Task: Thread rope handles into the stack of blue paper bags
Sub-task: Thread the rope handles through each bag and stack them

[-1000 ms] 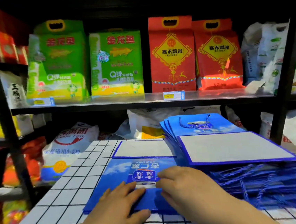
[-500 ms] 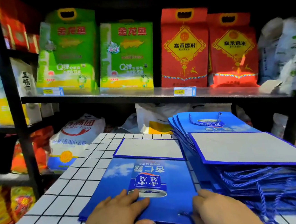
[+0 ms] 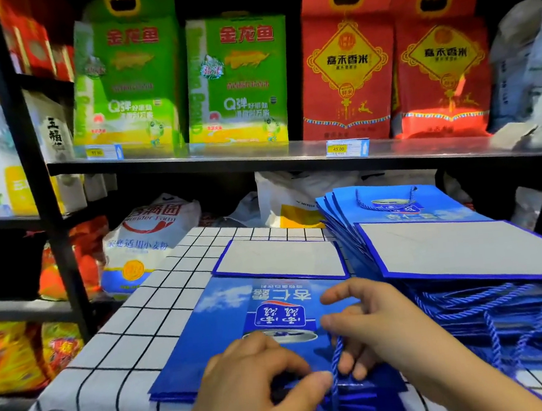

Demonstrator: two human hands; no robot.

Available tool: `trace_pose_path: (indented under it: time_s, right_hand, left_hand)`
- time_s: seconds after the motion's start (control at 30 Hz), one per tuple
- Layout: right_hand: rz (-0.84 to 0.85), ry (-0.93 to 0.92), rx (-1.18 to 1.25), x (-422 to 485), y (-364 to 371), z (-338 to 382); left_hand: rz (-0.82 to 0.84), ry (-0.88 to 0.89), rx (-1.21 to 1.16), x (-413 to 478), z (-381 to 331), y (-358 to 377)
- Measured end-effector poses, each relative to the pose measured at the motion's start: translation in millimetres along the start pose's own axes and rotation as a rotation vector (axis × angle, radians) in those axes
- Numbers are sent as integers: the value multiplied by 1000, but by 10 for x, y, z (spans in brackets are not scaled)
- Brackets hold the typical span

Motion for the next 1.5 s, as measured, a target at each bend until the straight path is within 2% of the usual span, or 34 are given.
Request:
trace_pose_path:
  time_s: [0.13, 0.2, 0.3, 0.37, 0.43, 0.53, 0.67, 0.73, 0.93, 1.13, 1.27, 1.4, 1.5]
  right_hand:
    - [-7, 26, 4, -5, -3, -38]
    - [2, 31, 13, -35, -11, -31]
    - [-1, 16, -29, -99, -43, -25]
    - [-18, -13, -154, -156, -60, -11]
    - [-50, -69, -269, -225, -57, 41]
    - [-87, -157, -373, -306, 11, 134]
    - [1, -164, -668, -282, 262, 109]
    - [8, -195, -695, -235, 335, 126]
    - [-11, -150, -159, -59, 323, 245]
    - [-42, -85, 105, 139, 367, 294]
    - [-18, -44, 63, 212, 451, 249]
    - [161, -67, -310, 179, 756, 174]
    - [141, -143, -452, 249, 888, 178]
  left_hand:
    - [72, 21, 158, 33, -192, 160]
    - [68, 9, 149, 73, -201, 187]
    - [-6, -98, -196, 108, -87, 101]
    - [-21, -161, -442, 173, -4, 41]
    - [-40, -205, -590, 269, 55, -33]
    - [-54, -225, -716, 405, 66, -128]
    - [-39, -202, -775, 542, 9, -165]
    - [-30, -187, -787, 582, -5, -177]
    - [8, -170, -736, 486, 193, -272]
    - [275, -121, -597, 265, 323, -182]
    - [120, -194, -630, 283, 462, -330]
    - [-47, -224, -677, 321, 567, -507]
    - [-92, -227, -700, 329, 602, -571]
Point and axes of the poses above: each hand's wrist, its own x-axis towards the middle knuckle, its own y-axis out of the palm, z = x × y, the point moved 8 cm from there along x, towards the middle knuckle, and after that the axes turned 2 degrees about y, right-handed, at the moved point
